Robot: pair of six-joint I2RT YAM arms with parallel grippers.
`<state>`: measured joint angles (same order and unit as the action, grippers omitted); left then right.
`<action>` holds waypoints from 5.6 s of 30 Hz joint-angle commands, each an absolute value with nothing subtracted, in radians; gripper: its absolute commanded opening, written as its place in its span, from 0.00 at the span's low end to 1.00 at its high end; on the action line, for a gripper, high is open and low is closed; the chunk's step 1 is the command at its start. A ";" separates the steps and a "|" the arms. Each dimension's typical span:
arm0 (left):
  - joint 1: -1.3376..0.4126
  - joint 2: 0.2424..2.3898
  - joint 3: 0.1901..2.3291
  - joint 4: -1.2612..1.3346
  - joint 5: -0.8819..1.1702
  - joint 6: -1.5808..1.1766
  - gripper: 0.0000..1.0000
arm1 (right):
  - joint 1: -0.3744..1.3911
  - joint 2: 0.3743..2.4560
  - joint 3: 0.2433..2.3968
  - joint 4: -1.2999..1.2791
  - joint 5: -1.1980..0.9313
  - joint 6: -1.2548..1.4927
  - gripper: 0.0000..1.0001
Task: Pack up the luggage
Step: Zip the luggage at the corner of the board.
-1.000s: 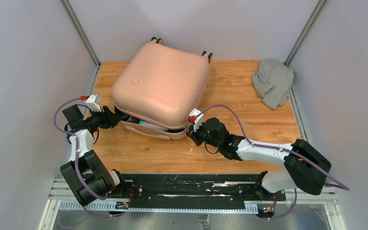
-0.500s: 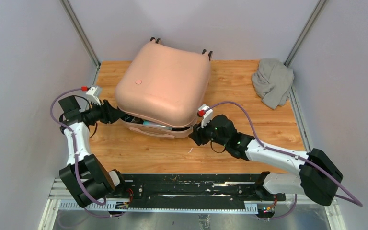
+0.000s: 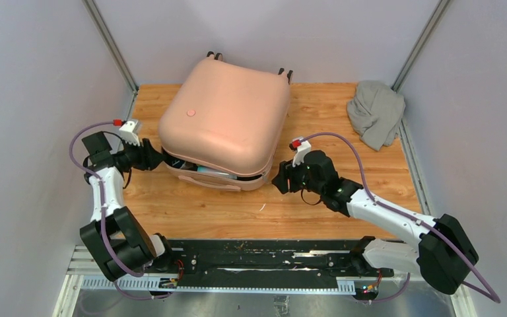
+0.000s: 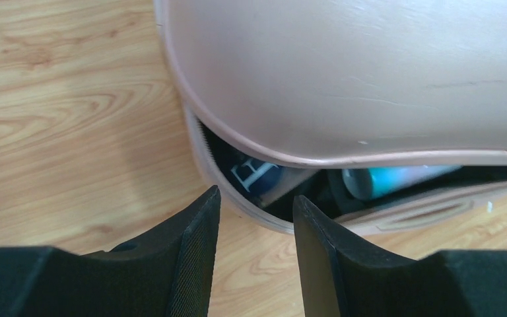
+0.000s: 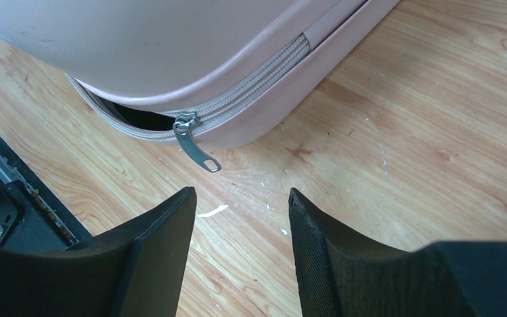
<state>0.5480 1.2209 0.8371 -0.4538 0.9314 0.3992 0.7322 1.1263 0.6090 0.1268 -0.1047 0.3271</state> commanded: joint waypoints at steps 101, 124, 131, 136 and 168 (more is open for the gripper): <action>-0.292 0.896 0.597 -0.182 0.461 1.513 1.00 | 0.232 1.081 0.635 0.052 -0.470 0.280 0.70; -0.296 0.901 0.581 -0.472 0.413 1.703 1.00 | 0.160 1.066 0.626 0.060 -0.557 0.324 0.70; -0.296 0.859 0.597 -0.573 0.425 1.696 1.00 | 0.154 1.067 0.623 0.071 -0.562 0.333 0.70; -0.296 0.893 0.588 -0.527 0.400 1.691 1.00 | 0.152 1.072 0.621 0.085 -0.571 0.350 0.70; -0.296 0.794 0.396 0.364 0.387 1.603 1.00 | 0.155 1.350 0.617 0.361 -0.827 0.220 0.73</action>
